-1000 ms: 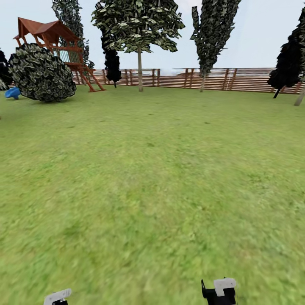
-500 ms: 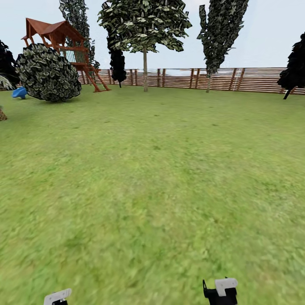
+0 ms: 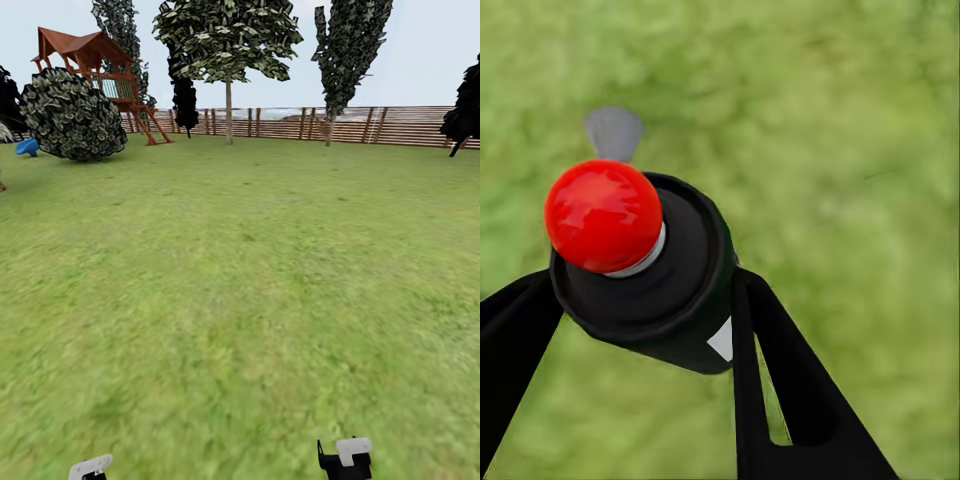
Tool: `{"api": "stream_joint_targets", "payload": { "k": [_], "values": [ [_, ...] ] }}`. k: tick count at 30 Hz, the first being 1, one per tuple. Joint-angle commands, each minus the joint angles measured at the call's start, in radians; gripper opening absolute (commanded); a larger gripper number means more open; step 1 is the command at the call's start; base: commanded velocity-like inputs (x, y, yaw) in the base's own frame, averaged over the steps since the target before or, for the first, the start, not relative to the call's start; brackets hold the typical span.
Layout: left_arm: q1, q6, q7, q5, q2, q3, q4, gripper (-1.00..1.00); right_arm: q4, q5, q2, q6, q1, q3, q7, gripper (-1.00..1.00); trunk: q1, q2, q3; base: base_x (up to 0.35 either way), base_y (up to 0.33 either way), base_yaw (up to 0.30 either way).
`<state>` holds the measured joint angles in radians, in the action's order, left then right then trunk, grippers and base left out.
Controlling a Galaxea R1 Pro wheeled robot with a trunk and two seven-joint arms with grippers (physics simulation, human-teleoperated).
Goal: In the garden, pick up the pesticide atomizer on the floor and spray pesticide onto both trees until each tree trunk is fully covered.
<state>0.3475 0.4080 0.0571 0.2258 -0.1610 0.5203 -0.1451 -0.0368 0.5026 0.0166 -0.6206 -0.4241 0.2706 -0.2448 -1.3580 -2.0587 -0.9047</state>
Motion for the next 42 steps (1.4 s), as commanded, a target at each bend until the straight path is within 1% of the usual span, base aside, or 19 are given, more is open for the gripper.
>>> {"api": "stream_joint_targets", "payload": {
  "k": [1, 7, 32, 39, 42],
  "values": [
    [0.001, 0.003, 0.006, 0.006, 0.000, 0.009, 0.001, -1.00, 0.002, 0.010, 0.000, -0.002, -0.001, 0.004, -0.007, 1.00, 0.000, 0.000, 0.000, 0.338, 0.077, -0.072],
    [0.001, 0.003, 0.006, 0.006, 0.000, 0.009, 0.001, -1.00, 0.003, 0.010, 0.000, -0.002, -0.001, 0.004, -0.007, 1.00, 0.000, 0.000, 0.003, 0.338, 0.077, -0.089],
    [0.001, 0.003, 0.006, 0.007, 0.002, 0.006, -0.001, -1.00, 0.011, 0.010, 0.000, 0.002, 0.011, 0.005, -0.007, 1.00, 0.000, 0.000, 0.003, 0.338, 0.075, -0.001],
    [0.001, 0.003, 0.006, 0.005, -0.002, 0.008, -0.002, -1.00, 0.011, 0.010, 0.000, 0.002, 0.011, 0.005, -0.007, 1.00, 0.000, 0.000, 0.003, 0.338, 0.071, 0.000],
    [0.001, 0.003, 0.007, 0.005, 0.002, 0.006, 0.000, -1.00, 0.011, 0.010, 0.000, 0.002, 0.011, 0.004, -0.007, 1.00, 0.000, 0.000, 0.003, 0.338, 0.071, 0.000]
  ]
}}
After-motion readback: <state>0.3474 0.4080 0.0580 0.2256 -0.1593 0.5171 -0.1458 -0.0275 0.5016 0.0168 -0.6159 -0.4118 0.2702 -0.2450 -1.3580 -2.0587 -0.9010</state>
